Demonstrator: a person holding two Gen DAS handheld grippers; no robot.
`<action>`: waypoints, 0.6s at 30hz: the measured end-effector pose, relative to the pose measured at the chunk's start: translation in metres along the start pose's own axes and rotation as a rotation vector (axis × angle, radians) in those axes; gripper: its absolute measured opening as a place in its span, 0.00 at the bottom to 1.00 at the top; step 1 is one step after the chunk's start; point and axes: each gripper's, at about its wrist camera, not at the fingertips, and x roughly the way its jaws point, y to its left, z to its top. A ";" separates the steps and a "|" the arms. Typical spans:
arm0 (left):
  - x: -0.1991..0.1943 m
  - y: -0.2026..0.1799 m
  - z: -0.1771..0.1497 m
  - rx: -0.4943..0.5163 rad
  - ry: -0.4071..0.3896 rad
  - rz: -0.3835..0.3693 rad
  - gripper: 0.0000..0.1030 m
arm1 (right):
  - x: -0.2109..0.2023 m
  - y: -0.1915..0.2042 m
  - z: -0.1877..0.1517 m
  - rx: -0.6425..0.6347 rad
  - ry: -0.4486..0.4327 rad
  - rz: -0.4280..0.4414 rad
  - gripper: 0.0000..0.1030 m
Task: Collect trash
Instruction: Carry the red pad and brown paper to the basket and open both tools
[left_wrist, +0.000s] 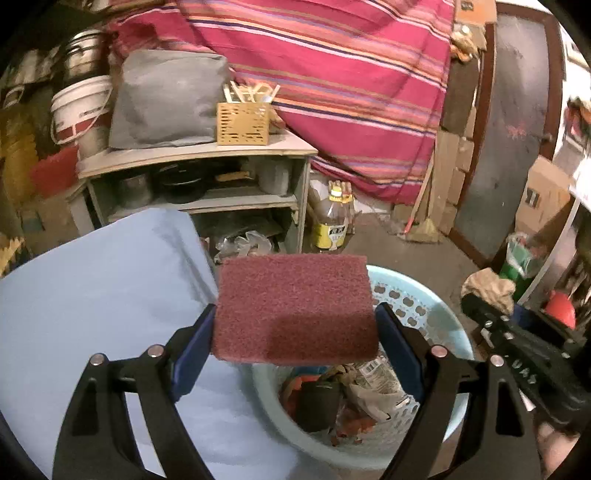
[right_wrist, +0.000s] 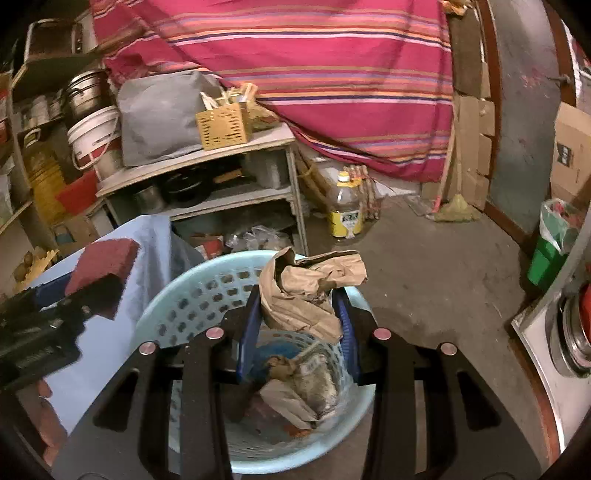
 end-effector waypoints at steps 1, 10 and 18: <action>0.004 -0.004 -0.001 0.004 0.006 -0.001 0.81 | 0.001 -0.005 0.000 0.008 0.003 -0.001 0.38; 0.018 -0.013 0.004 0.013 0.029 -0.019 0.83 | 0.013 -0.012 0.000 0.034 0.034 0.015 0.38; -0.012 0.010 0.008 -0.039 -0.016 0.004 0.92 | 0.021 0.005 0.002 0.012 0.048 0.041 0.38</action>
